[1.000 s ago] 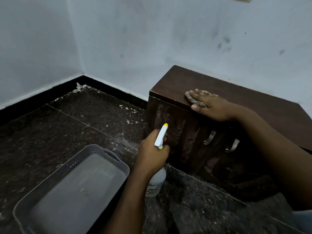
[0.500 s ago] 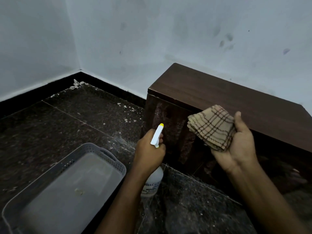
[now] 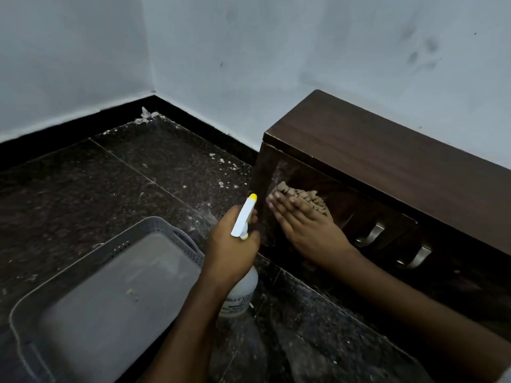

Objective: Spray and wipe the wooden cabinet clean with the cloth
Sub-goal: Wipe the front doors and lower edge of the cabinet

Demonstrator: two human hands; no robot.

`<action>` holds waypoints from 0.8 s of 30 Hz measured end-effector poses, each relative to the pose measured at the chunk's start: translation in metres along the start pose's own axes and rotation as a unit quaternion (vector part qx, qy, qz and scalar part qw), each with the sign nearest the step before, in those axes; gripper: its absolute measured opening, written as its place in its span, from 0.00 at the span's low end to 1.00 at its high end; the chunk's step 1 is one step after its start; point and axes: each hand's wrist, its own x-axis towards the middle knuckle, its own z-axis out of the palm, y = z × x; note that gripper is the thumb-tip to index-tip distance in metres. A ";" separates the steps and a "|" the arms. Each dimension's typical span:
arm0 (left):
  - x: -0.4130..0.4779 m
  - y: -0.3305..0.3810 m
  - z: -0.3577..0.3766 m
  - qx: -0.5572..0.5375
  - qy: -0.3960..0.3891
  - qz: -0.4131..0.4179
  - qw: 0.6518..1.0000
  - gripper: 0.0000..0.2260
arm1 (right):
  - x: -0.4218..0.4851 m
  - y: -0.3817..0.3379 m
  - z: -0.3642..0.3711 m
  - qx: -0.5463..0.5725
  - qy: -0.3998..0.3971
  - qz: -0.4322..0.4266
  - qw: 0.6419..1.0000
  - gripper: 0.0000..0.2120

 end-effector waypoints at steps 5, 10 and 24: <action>0.014 0.006 -0.015 0.012 0.053 0.020 0.998 0.12 | 0.032 0.018 -0.005 -0.068 -0.113 -0.117 0.984 0.32; 0.013 0.013 -0.013 0.014 0.072 0.020 0.997 0.10 | 0.040 0.015 -0.006 -0.015 -0.072 -0.044 0.996 0.30; 0.003 0.013 -0.016 0.018 0.047 0.032 0.998 0.13 | 0.068 0.013 -0.012 -0.041 -0.059 -0.049 0.996 0.31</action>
